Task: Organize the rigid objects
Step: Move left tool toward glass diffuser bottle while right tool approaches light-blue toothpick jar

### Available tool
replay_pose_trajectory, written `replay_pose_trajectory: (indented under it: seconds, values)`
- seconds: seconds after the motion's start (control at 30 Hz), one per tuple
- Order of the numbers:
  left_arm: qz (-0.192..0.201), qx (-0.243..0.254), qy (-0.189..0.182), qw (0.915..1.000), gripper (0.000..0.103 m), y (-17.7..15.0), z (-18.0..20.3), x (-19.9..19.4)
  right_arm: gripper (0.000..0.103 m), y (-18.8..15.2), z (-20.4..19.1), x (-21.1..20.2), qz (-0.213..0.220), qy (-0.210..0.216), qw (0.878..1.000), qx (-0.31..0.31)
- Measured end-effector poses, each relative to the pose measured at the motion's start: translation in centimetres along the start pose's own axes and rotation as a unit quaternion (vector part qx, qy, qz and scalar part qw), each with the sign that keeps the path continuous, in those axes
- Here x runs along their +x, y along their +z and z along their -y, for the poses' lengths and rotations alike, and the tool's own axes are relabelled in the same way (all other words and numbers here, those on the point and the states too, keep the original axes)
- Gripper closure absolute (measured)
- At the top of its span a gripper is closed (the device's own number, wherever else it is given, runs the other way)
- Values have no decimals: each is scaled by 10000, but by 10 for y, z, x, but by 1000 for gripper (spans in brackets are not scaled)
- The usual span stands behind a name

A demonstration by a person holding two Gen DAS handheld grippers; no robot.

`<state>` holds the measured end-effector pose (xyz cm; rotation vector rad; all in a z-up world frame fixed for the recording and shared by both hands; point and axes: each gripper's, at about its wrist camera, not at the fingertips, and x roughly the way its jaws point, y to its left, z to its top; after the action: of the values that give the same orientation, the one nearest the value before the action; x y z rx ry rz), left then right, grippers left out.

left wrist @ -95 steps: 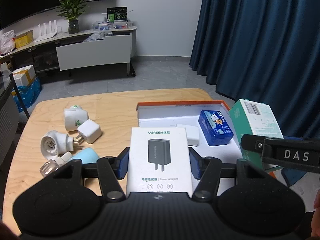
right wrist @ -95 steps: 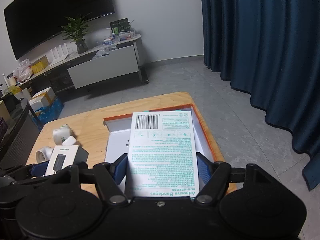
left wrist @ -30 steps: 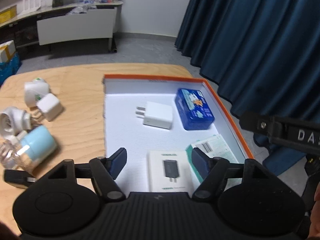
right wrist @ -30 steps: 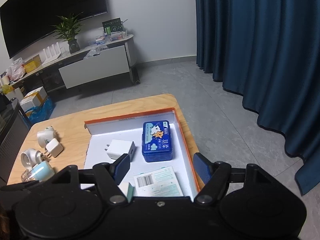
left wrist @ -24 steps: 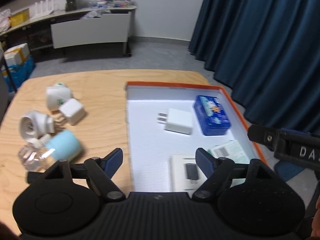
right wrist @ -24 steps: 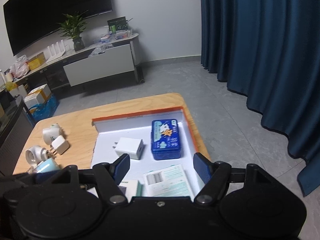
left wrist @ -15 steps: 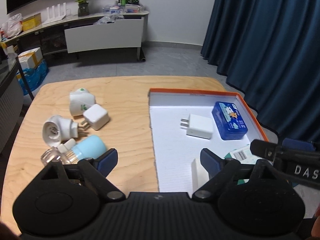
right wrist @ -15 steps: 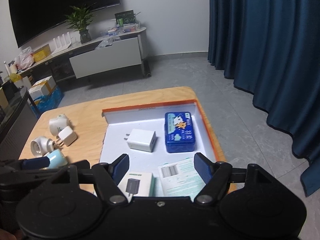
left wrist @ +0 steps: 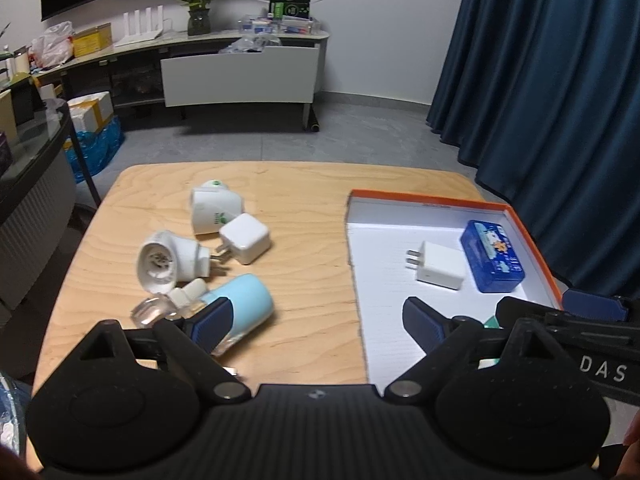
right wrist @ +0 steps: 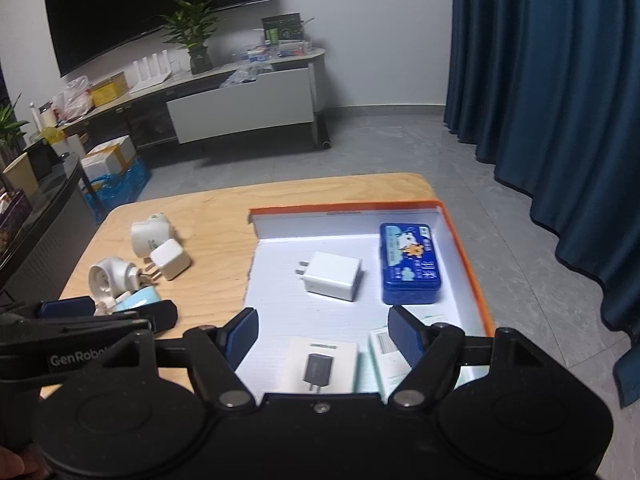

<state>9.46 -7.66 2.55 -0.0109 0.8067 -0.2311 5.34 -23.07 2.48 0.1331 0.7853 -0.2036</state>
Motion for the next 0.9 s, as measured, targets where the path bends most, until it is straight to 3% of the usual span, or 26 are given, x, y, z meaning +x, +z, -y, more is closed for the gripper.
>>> replay_pose_trajectory:
  seconds: [0.9]
  values:
    - [62,-516,331,9981,6,-20,-79,-9,17,-9,-70,20,-314,643,9957,-583]
